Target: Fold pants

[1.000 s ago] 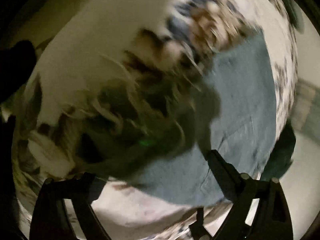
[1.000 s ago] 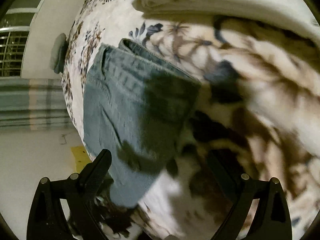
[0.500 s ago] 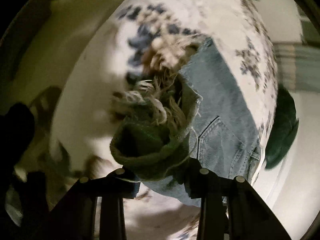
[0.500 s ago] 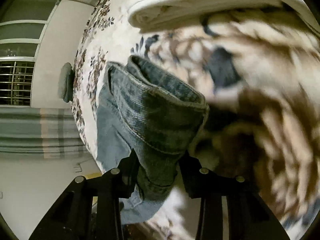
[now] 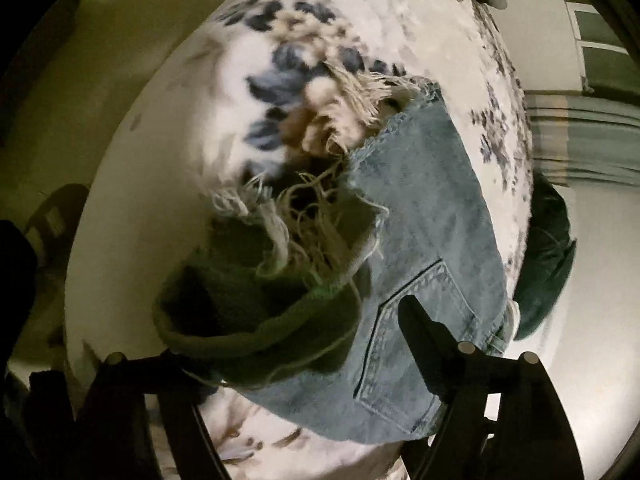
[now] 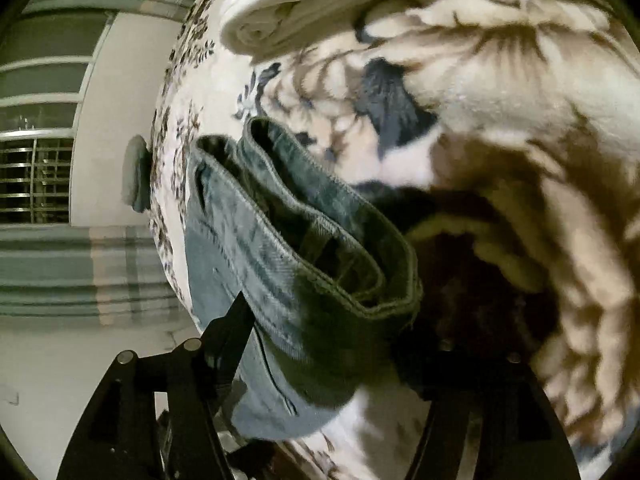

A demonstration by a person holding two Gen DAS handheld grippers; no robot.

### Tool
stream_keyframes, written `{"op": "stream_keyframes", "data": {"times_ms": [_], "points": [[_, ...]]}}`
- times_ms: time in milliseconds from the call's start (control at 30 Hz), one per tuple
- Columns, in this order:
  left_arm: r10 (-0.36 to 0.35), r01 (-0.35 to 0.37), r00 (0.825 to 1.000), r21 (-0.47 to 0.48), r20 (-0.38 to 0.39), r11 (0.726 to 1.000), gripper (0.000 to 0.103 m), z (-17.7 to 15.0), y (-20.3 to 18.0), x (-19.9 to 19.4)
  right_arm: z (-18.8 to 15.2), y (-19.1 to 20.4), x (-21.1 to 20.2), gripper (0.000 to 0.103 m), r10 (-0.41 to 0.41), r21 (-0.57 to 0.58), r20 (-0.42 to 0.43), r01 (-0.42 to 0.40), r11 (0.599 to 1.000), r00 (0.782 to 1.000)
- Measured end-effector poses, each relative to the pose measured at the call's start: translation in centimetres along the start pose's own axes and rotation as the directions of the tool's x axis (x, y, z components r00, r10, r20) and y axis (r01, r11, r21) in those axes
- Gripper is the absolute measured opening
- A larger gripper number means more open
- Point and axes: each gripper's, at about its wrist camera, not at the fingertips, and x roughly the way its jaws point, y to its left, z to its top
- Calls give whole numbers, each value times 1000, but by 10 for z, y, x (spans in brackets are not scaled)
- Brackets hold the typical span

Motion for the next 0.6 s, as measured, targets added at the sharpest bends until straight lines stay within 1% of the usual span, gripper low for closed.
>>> {"op": "stream_keyframes", "data": {"times_ms": [67, 133, 167, 200, 267, 300, 400, 433, 467, 533, 600], "points": [[-6, 7, 1000, -22, 8, 1000, 76, 4, -8, 3, 4, 5, 6, 68, -17, 6, 13, 17, 1000, 1000], [-5, 5, 1000, -30, 3, 1000, 76, 7, -10, 4, 5, 16, 11, 68, -53, -25, 11, 53, 998, 999], [-4, 4, 1000, -28, -1, 1000, 76, 9, -10, 5, 5, 18, 12, 70, -61, -30, 5, 61, 998, 998], [-2, 2, 1000, -21, -5, 1000, 76, 9, -11, 8, 6, 17, 12, 71, -46, -18, -11, 46, 999, 999], [3, -3, 1000, 2, -17, 1000, 76, 12, -9, 9, 7, 11, 9, 77, 20, -11, -56, -21, 1000, 998], [6, -6, 1000, 10, -20, 1000, 76, 7, -4, 3, 6, 7, 6, 77, 57, -12, -74, -58, 998, 996], [16, -15, 999, 15, -31, 1000, 76, 8, -8, 6, 8, -2, 1, 77, 78, -26, -86, -80, 996, 993], [18, -17, 999, 18, -33, 1000, 76, 7, -7, 6, 7, -7, 0, 74, 84, -24, -82, -86, 996, 993], [21, -20, 999, 25, -34, 999, 76, 6, -7, 5, 9, -10, -2, 59, 89, -28, -45, -90, 996, 995], [27, -26, 999, 40, -39, 999, 76, 5, -7, 6, 10, -9, 0, 56, 68, -42, -30, -69, 997, 997], [34, -32, 999, 49, -42, 998, 76, 2, -6, 4, 12, 0, 6, 53, 54, -53, 4, -54, 997, 999]]}}
